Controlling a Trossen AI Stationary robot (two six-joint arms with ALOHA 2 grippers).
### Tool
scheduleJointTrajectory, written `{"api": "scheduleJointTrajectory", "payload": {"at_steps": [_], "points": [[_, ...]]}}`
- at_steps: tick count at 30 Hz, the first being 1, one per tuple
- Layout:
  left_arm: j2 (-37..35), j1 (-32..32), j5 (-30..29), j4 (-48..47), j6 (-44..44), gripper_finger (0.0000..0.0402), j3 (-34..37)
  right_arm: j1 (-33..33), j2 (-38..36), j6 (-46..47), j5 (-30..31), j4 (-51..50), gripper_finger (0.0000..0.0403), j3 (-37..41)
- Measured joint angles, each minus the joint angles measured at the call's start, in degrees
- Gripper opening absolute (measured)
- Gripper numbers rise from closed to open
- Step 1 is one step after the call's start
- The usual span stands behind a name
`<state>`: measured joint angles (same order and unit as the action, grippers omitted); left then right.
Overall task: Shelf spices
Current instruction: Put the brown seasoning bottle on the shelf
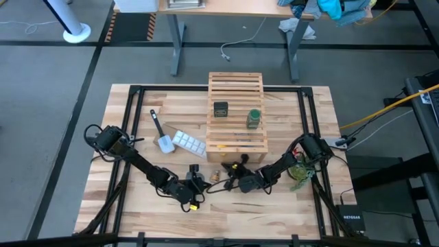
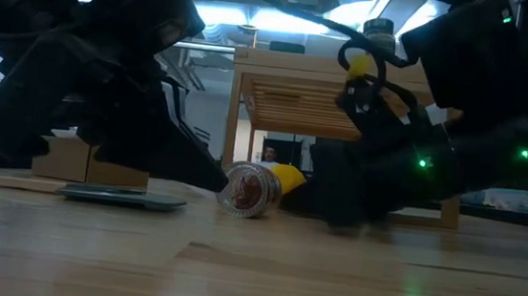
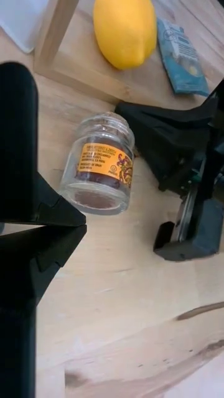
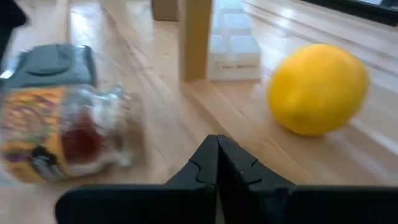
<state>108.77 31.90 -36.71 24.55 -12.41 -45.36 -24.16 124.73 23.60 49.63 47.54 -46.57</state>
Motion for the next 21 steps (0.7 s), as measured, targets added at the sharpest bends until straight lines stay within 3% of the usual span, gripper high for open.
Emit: {"api": "scheduleJointTrajectory", "payload": {"at_steps": [12,21], "points": [[0.0,-0.09,0.12,-0.31,-0.26,0.0,0.0,0.22,0.0,-8.19,-5.33,0.27,0.0007,-5.77],[0.0,-0.24,0.33,-2.53,-2.47,0.0,-0.02,0.24,0.0,-8.92,-9.31,0.22,0.0007,-6.97]]}}
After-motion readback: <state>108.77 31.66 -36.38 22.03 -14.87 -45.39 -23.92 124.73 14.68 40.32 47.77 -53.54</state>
